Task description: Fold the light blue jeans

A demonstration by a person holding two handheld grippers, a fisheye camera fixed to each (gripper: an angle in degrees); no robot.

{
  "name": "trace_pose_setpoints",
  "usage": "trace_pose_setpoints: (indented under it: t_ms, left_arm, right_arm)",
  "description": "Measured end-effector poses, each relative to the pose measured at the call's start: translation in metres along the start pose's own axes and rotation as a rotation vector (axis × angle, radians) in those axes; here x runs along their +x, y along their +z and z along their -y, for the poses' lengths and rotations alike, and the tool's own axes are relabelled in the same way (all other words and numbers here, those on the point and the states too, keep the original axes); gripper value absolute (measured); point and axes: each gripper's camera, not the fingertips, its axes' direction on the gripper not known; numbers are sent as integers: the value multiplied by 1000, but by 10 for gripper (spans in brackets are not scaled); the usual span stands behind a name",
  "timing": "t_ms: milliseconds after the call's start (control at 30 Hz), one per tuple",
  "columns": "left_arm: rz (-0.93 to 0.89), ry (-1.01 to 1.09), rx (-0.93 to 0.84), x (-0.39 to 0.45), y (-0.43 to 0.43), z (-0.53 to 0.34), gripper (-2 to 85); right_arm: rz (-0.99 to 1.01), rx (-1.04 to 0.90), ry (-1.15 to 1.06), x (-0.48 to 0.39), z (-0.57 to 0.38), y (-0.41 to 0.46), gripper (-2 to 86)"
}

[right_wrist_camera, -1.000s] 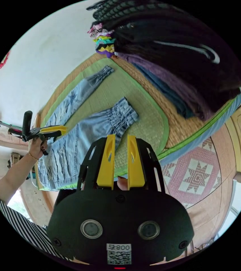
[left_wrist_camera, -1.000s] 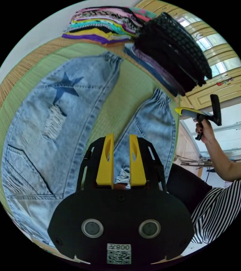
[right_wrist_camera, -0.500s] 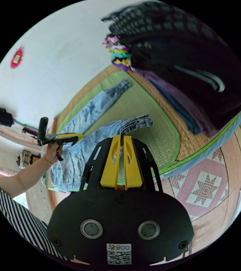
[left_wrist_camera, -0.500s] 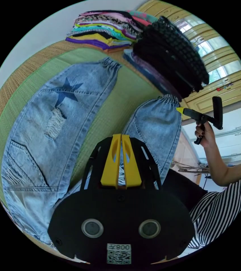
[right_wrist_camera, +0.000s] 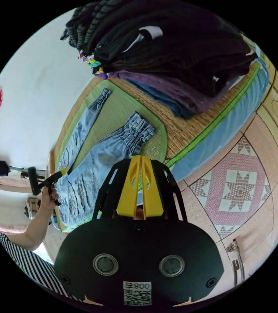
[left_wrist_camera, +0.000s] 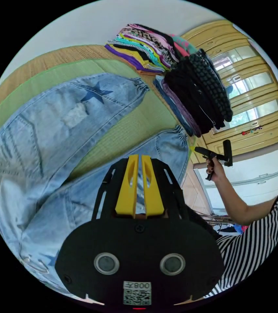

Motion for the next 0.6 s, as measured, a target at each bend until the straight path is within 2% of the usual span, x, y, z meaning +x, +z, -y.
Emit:
trace_pose_setpoints:
  t_ms: [67, 200, 267, 400, 467, 533, 600]
  left_arm:
    - [40, -66, 23, -21, -25, -40, 12]
    - [167, -353, 85, -82, -88, -149, 10]
    - [239, -502, 100, -106, -111, -199, 8]
    - [370, -783, 82, -148, -144, -294, 4]
    - [345, -837, 97, -161, -150, -325, 3]
    - [246, -879, 210, -172, -158, -357, 3]
    - [258, -863, 209, -175, -164, -368, 2]
  right_arm:
    - [45, 10, -64, -37, 6, -15, 3]
    - [76, -37, -270, -136, 11, -14, 3]
    - [117, -141, -455, -221, 5, 9, 6]
    - [152, -318, -689, -338, -19, 56, 0]
    - [152, -404, -818, -405, -40, 78, 2]
    - [102, -458, -902, -445, -55, 94, 8]
    - [33, -523, -984, -477, -70, 108, 8]
